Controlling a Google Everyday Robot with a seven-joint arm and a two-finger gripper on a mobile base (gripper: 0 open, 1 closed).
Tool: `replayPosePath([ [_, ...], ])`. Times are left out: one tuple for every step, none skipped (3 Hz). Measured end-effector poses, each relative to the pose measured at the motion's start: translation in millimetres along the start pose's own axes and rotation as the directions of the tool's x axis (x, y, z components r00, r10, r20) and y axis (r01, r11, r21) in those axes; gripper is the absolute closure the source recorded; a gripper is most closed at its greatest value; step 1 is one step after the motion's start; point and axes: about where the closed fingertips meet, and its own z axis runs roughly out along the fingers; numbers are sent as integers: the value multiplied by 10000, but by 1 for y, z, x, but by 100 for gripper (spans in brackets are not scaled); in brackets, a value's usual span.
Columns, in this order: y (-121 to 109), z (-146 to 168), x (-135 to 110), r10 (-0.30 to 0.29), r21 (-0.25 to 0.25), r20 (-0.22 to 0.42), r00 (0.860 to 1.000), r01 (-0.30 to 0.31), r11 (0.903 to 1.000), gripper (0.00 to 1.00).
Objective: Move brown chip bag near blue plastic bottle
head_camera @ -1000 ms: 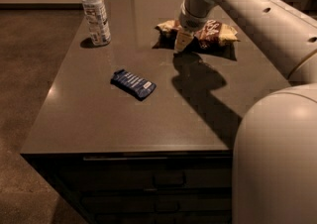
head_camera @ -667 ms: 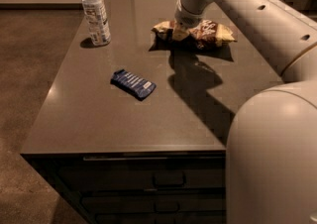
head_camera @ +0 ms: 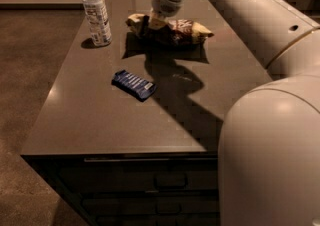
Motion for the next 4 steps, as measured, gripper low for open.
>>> replayPosePath([
  [14, -1, -44, -836, -164, 510, 9952, 845, 9963, 100],
  [28, 8, -66, -1305, -349, 560, 9899, 1325, 9906, 82],
  [30, 12, -66, -1313, -414, 552, 9898, 1336, 9902, 51],
  [31, 14, -66, -1321, -451, 548, 9897, 1346, 9899, 27],
])
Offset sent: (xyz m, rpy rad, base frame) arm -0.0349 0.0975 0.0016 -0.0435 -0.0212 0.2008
